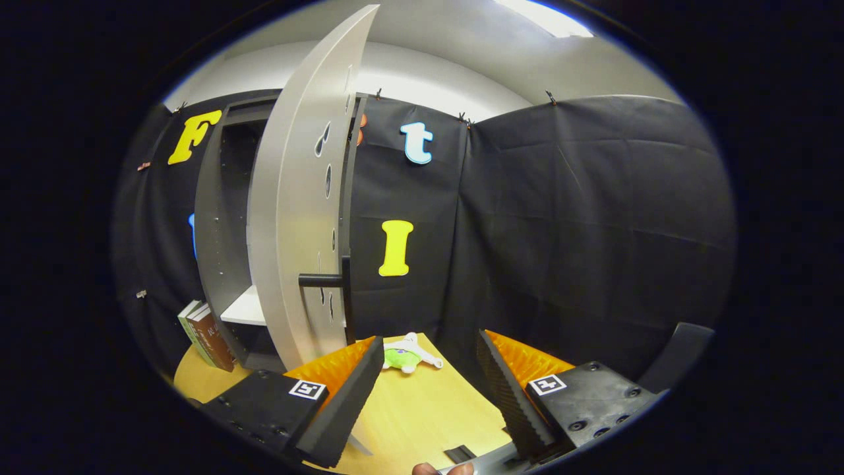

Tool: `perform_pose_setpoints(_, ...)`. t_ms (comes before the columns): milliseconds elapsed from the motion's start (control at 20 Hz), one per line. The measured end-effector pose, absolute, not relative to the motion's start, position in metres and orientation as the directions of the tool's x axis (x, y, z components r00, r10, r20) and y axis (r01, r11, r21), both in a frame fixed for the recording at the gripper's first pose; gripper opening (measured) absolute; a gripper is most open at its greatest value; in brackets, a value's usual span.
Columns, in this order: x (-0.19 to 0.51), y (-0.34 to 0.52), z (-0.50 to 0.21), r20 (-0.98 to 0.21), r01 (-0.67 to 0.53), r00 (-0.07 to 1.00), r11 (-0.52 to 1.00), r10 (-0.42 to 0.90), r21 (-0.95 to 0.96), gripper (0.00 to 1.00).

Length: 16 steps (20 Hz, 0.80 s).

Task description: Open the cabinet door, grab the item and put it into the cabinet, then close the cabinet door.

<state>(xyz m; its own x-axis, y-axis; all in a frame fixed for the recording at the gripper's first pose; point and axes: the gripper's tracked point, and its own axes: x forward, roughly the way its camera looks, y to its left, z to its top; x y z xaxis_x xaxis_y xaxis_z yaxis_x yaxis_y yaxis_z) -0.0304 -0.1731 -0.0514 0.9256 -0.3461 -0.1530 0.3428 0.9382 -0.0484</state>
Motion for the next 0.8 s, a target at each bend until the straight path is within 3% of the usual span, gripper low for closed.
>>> perform_pose_setpoints(400,-0.028,-0.102,-0.056,-0.132,0.269,0.954,0.963,-0.269,-0.023,0.96)
perform_pose_setpoints(800,0.009,0.015,-0.068,-0.151,0.08,0.986,0.996,-0.074,0.035,0.96)
